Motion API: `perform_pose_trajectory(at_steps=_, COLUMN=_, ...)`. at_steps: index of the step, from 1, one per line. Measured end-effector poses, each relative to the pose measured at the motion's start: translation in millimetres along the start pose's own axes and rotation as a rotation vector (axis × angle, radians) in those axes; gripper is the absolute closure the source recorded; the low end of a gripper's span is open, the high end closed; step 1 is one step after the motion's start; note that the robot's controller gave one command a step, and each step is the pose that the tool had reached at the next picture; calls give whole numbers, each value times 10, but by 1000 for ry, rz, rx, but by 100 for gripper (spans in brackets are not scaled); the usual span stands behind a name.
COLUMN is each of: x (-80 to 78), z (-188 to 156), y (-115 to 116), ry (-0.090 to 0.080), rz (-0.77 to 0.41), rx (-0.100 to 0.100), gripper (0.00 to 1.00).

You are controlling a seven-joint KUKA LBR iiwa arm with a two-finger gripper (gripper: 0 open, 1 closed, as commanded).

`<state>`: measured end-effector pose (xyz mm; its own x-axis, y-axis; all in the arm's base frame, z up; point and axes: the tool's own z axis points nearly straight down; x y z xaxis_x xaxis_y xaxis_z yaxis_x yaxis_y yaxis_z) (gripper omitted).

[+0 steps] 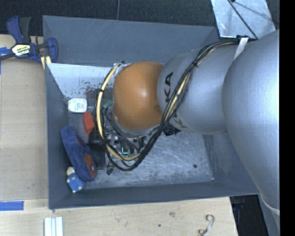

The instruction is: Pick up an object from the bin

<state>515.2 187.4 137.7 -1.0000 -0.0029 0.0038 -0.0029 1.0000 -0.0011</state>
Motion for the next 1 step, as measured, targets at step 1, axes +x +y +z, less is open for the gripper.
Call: perform_pose_trajectory(at_steps=1, x=-219, z=414, y=-209, ry=-35, rz=56, rx=-12, gripper=0)
